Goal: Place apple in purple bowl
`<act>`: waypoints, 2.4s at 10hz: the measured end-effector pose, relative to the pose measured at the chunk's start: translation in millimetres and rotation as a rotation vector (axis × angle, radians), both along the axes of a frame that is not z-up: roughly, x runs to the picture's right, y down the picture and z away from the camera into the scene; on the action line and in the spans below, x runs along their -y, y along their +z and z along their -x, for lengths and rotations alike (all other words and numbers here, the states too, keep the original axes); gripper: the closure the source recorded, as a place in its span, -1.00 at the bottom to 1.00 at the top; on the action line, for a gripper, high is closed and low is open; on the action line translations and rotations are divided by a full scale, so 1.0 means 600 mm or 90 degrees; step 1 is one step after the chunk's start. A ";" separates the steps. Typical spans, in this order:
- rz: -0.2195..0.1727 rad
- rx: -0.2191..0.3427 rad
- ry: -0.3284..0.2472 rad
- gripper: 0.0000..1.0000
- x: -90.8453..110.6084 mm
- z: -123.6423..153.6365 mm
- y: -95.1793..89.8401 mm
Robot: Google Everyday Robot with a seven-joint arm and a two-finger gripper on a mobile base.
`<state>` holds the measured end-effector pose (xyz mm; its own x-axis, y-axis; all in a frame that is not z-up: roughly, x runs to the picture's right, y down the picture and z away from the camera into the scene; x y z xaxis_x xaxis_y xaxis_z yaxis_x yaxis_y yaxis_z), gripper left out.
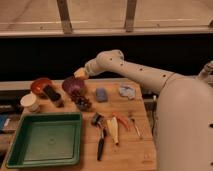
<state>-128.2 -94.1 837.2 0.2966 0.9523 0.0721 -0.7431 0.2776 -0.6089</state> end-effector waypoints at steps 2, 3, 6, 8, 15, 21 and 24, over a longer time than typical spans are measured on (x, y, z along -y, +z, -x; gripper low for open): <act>-0.002 -0.001 0.002 1.00 0.001 -0.006 0.003; -0.004 0.001 0.004 1.00 0.006 -0.007 0.010; 0.012 0.009 -0.014 1.00 -0.004 0.015 0.044; 0.044 0.003 -0.051 1.00 -0.018 0.029 0.077; 0.129 0.069 -0.118 0.96 -0.063 0.106 0.165; 0.132 0.098 -0.116 0.95 -0.066 0.116 0.167; 0.132 0.098 -0.116 0.96 -0.066 0.117 0.168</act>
<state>-198.1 -54.4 937.8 0.4642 0.8836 -0.0612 -0.5875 0.2554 -0.7678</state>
